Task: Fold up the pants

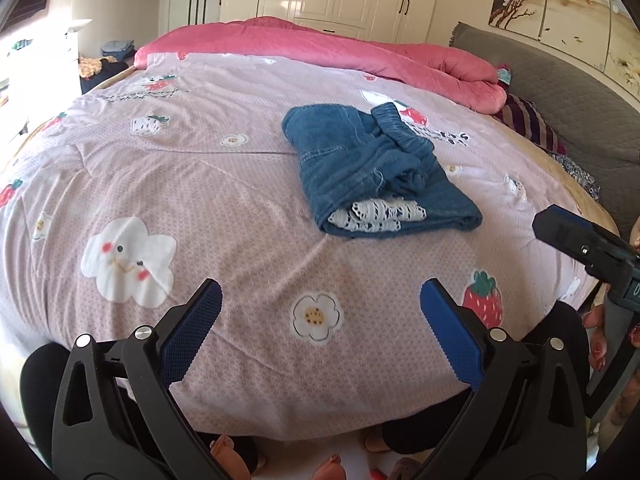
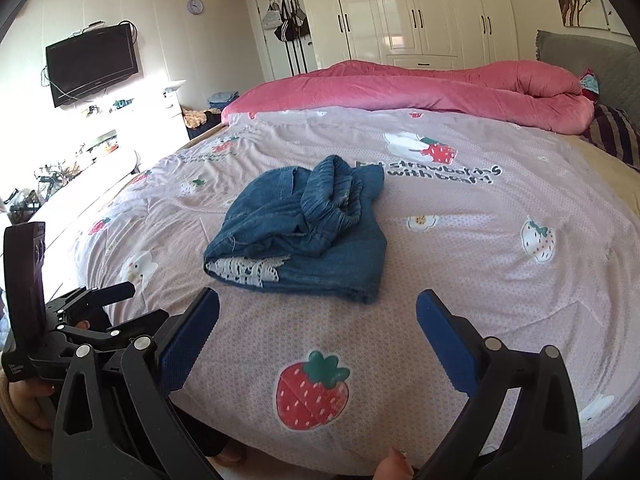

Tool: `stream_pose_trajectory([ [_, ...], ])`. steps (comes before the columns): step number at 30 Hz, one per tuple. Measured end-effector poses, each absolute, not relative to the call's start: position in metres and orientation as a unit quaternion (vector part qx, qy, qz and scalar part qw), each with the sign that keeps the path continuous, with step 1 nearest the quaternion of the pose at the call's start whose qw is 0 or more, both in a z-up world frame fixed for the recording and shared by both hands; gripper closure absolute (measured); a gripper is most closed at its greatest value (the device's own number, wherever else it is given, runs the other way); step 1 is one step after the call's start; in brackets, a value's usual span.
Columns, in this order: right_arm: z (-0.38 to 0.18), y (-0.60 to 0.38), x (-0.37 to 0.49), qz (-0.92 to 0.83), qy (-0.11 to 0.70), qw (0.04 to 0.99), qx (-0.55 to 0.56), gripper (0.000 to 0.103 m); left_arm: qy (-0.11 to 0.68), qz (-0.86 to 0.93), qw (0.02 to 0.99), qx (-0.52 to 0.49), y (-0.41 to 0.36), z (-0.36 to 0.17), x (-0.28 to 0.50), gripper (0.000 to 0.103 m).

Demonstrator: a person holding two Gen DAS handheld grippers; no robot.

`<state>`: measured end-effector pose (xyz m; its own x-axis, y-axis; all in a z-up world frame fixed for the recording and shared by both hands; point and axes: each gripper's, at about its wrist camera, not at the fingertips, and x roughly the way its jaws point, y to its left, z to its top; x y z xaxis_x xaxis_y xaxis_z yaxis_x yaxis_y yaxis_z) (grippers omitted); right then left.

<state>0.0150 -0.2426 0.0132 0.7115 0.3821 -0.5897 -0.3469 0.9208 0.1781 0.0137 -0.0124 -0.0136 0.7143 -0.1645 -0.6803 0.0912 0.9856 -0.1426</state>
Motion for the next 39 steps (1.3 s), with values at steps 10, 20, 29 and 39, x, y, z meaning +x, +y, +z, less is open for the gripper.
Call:
stream_pose_trajectory([
  [10,-0.005,-0.243,0.005,0.194,0.34,0.92,0.028,0.005,0.37,-0.076,0.924,-0.061,-0.013,-0.02,0.0,0.01],
  [20,-0.014,-0.243,0.002,0.192,0.346,0.918,0.018,0.005,0.378,-0.073,0.921,-0.061,-0.011,-0.026,0.0,0.01],
  [29,-0.016,-0.245,0.002,0.194,0.351,0.916,0.024,0.005,0.379,-0.064,0.922,-0.051,-0.013,-0.026,0.001,0.01],
  [39,-0.015,-0.244,0.002,0.192,0.349,0.917,0.022,0.004,0.384,-0.066,0.919,-0.057,-0.013,-0.026,0.0,0.01],
])
